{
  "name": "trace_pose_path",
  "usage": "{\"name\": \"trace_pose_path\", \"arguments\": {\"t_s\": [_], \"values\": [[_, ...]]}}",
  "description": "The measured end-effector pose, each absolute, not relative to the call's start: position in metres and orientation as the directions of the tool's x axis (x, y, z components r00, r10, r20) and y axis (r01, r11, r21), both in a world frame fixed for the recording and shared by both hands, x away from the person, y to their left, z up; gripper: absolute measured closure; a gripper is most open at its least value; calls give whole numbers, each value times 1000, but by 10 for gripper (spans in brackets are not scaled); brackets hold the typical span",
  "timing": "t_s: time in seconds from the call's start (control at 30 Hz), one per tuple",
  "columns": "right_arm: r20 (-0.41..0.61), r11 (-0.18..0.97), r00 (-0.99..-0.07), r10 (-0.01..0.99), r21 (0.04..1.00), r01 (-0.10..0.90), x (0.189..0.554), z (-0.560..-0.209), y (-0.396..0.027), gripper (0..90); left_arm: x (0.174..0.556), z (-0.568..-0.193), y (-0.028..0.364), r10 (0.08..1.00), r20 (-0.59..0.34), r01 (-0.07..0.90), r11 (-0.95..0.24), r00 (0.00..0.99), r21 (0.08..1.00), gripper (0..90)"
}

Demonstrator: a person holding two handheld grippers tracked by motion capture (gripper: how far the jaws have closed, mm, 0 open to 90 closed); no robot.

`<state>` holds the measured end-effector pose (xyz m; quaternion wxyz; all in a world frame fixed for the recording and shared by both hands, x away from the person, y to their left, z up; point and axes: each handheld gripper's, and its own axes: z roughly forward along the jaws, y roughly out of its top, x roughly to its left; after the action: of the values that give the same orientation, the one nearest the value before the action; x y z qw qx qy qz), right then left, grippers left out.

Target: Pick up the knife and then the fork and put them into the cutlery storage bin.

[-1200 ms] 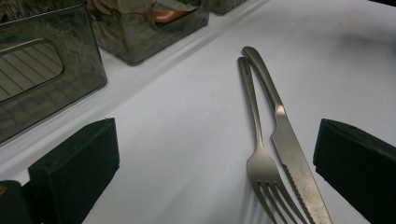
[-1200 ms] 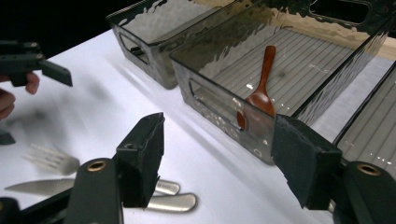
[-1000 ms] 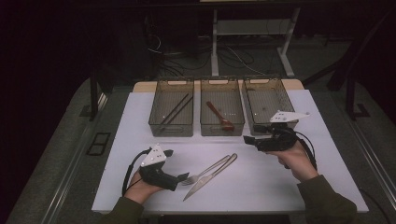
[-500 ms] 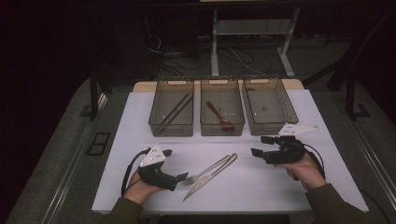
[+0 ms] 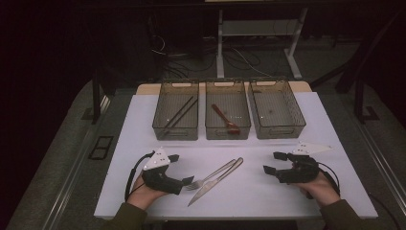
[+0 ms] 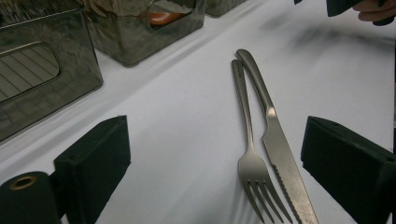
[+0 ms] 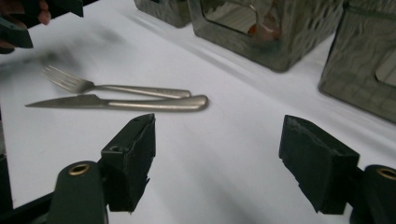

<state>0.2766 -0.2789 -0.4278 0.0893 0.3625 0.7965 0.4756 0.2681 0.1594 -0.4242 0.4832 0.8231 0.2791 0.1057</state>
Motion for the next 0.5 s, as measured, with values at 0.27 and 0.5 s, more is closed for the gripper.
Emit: {"name": "trace_pose_path", "arguments": {"t_s": [0.27, 0.5], "values": [[197, 284, -701, 685, 814, 506, 266, -437, -295, 239, 269, -421, 158, 549, -107, 362, -381, 829, 851, 169], [200, 269, -689, 697, 817, 510, 261, -438, -299, 238, 276, -416, 147, 528, -119, 369, -398, 841, 840, 355]]}}
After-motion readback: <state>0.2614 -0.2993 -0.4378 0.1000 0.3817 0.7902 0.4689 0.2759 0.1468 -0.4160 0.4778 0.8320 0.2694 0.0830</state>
